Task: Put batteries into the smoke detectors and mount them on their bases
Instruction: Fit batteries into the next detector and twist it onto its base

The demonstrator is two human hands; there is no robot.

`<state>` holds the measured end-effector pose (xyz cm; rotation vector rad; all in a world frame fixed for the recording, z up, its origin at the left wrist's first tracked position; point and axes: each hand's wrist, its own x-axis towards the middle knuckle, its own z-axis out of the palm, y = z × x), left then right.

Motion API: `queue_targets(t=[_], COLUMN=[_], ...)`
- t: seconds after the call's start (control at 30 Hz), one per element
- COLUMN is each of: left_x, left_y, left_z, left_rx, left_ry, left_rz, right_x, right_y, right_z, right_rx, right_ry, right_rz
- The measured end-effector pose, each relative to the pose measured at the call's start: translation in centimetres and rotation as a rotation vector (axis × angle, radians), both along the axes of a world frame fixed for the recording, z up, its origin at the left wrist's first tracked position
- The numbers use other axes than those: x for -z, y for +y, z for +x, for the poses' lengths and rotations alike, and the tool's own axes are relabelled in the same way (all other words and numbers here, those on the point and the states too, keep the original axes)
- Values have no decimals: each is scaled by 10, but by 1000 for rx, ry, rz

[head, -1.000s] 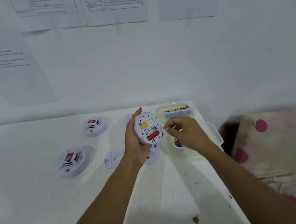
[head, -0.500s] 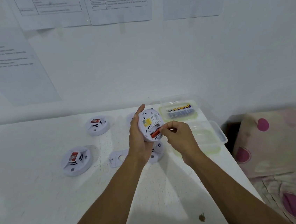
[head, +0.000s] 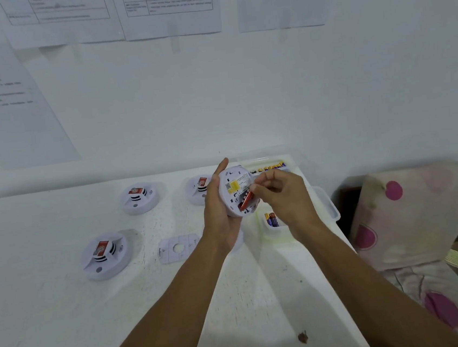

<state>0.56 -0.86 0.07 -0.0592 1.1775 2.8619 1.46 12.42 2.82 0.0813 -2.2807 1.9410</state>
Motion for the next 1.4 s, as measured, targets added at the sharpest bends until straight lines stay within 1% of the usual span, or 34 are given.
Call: queue_targets(t=[0.07,0.13,0.2,0.27,0.33,0.47,0.63,0.77,0.87,0.93,1.03,1.13,1.2,1.3,1.4], left_x=[1,4,7,9,11,13,13,13,14,14,14,13,12,10,11], left_y=[-1,-5,-8,-9,-10,-8,-10,-11,-11,-12,-14,-18,-22,-25,-29], left_z=[-1,-3,-6,-7,-8,-10,-15,-22,-26,-28,-31,-36,-40,-46,-54], left_rx=[3,-11,-24,-35,-43,-46,-49,-49,-51,-47,-43,-39,-35,-25,-26], left_ry=[-9,-24,-28,-31,-35,-44,-36,-34,-40,-47,-54,-53,-52,-51,-59], left_rz=[23,31,27,15,4,-14,-18,-23,-18,-15,-17,-25,-32,-37,-30], right_x=[0,2,8,16,23,31,33,32,31,29,22,9,1,1,8], right_y=[17,36,52,61,64,63,60,60,61,60,54,44,37,25,16], right_z=[-9,-19,-28,-36,-42,-46,-50,-55,-59,-63,-79,-108,-132,-163,-188], right_rx=[-5,17,21,-19,-75,-158,-180,-159,-158,-150,-115,-107,-148,-236,-266], right_ry=[-6,-5,-16,-18,-44,-116,-121,-119,-123,-103,13,99,73,8,-43], right_rz=[18,119,297,549,741,926,993,1000,959,894,789,759,801,926,1031])
